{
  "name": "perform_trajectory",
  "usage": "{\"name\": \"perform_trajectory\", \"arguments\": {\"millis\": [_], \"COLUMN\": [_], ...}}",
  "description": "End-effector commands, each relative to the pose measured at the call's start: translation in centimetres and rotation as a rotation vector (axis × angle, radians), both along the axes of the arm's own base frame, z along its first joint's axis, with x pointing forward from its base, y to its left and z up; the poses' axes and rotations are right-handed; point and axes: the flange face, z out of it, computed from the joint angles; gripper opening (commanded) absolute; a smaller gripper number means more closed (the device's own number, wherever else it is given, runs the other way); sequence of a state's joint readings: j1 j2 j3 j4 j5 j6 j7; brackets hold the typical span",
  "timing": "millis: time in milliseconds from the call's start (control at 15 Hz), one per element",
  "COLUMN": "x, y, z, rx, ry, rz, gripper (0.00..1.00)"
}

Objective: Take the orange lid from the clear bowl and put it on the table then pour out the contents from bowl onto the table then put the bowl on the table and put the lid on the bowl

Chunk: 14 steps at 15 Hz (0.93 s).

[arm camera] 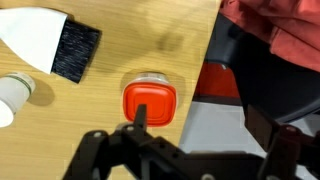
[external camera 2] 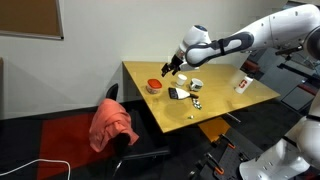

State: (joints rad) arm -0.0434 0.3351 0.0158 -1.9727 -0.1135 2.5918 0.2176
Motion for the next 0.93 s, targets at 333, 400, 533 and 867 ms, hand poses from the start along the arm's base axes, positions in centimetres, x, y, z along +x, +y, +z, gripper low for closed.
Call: {"name": "perform_trajectory", "arguments": {"millis": [333,400,533,867], "x": [3.5,3.5,3.5,5.7], "y": [-2.3,-2.3,-2.1,-2.1], "z": [-3.4,-3.3,-3.2,-4.8], "rx": [0.037,0.037,0.036,0.067], "ry": [0.013,0.013,0.011,-0.012], "rz": [0.003,0.003,0.006,-0.003], "gripper": [1.00,1.00,1.00,1.00]}}
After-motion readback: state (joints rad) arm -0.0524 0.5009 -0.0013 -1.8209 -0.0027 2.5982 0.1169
